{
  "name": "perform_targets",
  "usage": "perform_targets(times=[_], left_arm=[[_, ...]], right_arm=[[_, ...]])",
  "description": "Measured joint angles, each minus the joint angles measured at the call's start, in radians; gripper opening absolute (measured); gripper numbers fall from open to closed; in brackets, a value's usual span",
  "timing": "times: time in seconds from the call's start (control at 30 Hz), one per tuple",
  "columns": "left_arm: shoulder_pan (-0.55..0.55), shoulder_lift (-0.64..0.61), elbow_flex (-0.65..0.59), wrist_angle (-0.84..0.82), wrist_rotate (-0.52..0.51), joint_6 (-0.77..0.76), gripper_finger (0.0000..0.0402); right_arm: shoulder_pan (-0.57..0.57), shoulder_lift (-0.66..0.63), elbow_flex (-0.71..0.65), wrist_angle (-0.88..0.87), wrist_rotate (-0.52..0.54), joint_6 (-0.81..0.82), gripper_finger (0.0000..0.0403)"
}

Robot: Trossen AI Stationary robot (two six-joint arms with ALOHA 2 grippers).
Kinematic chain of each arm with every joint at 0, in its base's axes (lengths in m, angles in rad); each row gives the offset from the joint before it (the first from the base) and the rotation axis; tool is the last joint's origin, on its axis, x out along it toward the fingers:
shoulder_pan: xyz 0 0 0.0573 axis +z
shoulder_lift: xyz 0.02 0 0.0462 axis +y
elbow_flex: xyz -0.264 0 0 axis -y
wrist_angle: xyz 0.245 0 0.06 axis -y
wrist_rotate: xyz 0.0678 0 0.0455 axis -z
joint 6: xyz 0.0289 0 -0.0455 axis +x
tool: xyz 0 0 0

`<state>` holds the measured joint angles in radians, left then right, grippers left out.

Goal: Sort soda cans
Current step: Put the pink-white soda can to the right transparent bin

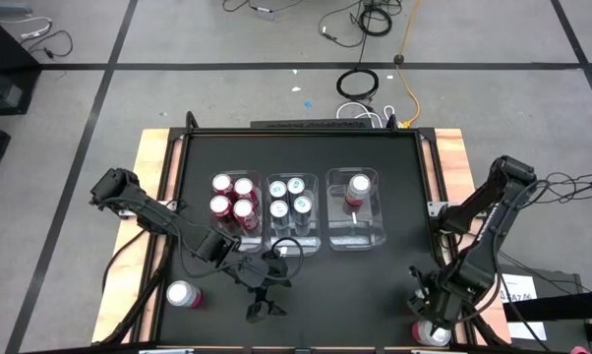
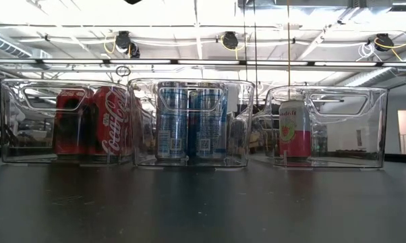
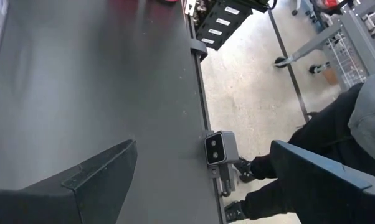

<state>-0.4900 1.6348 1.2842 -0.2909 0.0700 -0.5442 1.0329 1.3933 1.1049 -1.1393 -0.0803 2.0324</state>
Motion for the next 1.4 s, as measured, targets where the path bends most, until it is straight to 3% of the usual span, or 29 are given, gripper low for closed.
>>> perform_targets(times=[0.53,0.87,1.4], left_arm=[[0.0,0.0,0.0,0.023,0.0,0.0,0.0375],[0.028,0.0,0.0,0.022,0.031,0.01,0.0375],[0.053,0.0,0.0,-0.044,0.057,0.09,0.0375]], right_arm=[[0.042,0.096,0.0,-0.014,0.001,-0.027,0.0386],[0.042,0.099,0.001,-0.015,-0.001,-0.028,0.0278],[-0.002,0.101,0.021,-0.073,-0.001,-0.039,0.0279]])
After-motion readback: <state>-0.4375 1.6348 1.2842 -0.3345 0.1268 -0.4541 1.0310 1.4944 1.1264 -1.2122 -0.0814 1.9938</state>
